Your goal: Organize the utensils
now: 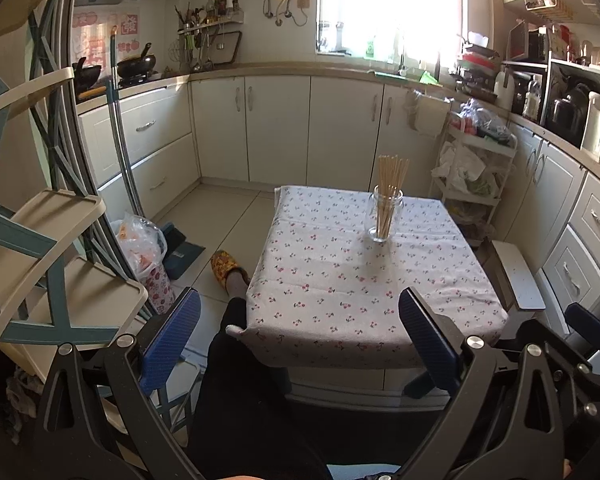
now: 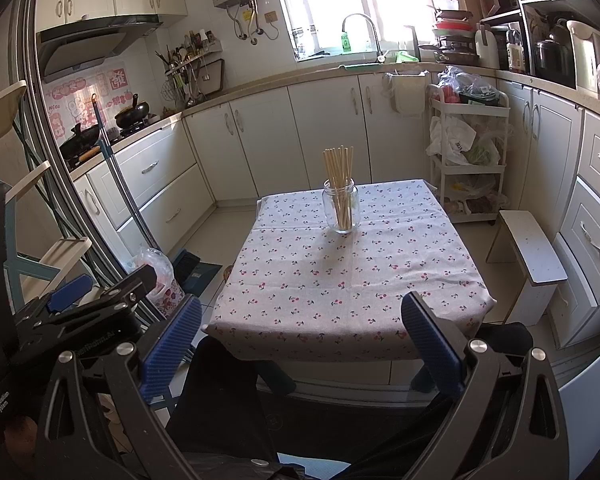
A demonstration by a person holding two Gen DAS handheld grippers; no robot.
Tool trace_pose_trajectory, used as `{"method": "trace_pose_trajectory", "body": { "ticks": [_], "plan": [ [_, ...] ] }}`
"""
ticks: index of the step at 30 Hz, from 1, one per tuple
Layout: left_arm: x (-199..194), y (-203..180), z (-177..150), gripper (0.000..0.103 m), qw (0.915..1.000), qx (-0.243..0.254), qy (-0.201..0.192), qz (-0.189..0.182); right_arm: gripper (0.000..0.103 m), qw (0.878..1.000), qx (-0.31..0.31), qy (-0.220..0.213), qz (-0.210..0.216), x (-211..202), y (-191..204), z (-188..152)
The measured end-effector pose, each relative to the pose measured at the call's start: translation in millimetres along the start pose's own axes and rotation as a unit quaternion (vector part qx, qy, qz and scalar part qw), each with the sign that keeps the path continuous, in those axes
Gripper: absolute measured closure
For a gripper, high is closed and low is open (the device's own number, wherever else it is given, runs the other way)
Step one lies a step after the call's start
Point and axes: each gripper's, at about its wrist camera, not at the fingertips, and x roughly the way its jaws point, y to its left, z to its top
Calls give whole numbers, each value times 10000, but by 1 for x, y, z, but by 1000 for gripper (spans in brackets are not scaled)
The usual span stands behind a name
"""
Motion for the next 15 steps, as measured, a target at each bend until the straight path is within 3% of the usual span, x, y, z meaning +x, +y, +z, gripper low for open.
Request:
{"method": "trace_pose_trajectory", "body": {
  "ticks": [4,15],
  "plan": [
    [-6,-2,-1,8,9998,36,-156,68,7,10000,2,-4,1,0,0,0],
    [-1,-5,0,8,9999,118,-1,42,7,10000,-3,4,5,0,1,0]
  ]
}}
